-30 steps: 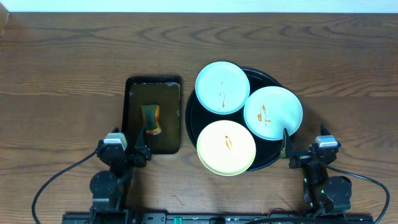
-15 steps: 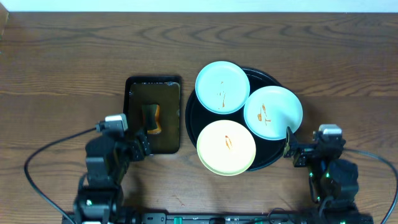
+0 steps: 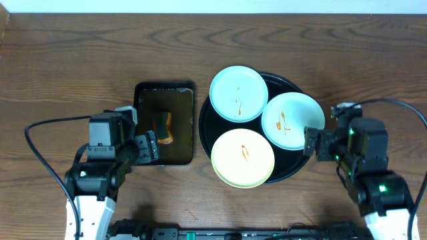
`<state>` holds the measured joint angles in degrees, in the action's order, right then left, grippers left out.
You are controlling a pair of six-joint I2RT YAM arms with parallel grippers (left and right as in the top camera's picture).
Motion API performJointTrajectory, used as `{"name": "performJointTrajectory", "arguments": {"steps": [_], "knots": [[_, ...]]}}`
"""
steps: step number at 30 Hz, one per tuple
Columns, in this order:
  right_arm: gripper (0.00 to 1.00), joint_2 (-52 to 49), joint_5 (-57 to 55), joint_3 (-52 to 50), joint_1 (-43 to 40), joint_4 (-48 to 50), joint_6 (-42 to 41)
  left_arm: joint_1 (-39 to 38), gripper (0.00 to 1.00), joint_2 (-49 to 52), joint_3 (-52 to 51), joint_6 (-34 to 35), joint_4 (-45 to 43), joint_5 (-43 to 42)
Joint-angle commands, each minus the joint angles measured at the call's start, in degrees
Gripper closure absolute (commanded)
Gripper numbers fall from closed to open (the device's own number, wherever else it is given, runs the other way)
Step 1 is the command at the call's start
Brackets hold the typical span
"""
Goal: Clean dirty plates on tray and stack at the side
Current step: 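Move left gripper to the sponge and right gripper to the yellow plate rim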
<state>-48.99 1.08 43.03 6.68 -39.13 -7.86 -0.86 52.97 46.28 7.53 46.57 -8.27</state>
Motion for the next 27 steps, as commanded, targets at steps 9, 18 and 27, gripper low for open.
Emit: {"name": "performJointTrajectory", "arguments": {"steps": [9,18,27], "knots": [[0.01,-1.7,10.9,2.8,0.5,0.8,0.8,0.1,0.21,0.4,1.3,5.9,-3.3,-0.3],[0.12,-4.6,19.4,2.7,0.5,-1.0,-0.9,-0.9,0.21,10.3,1.4,3.5,-13.3,0.4],[0.18,-11.3,21.5,2.7,0.5,-4.1,-2.8,-1.5,0.29,27.7,2.8,1.3,-18.6,2.9]]}}
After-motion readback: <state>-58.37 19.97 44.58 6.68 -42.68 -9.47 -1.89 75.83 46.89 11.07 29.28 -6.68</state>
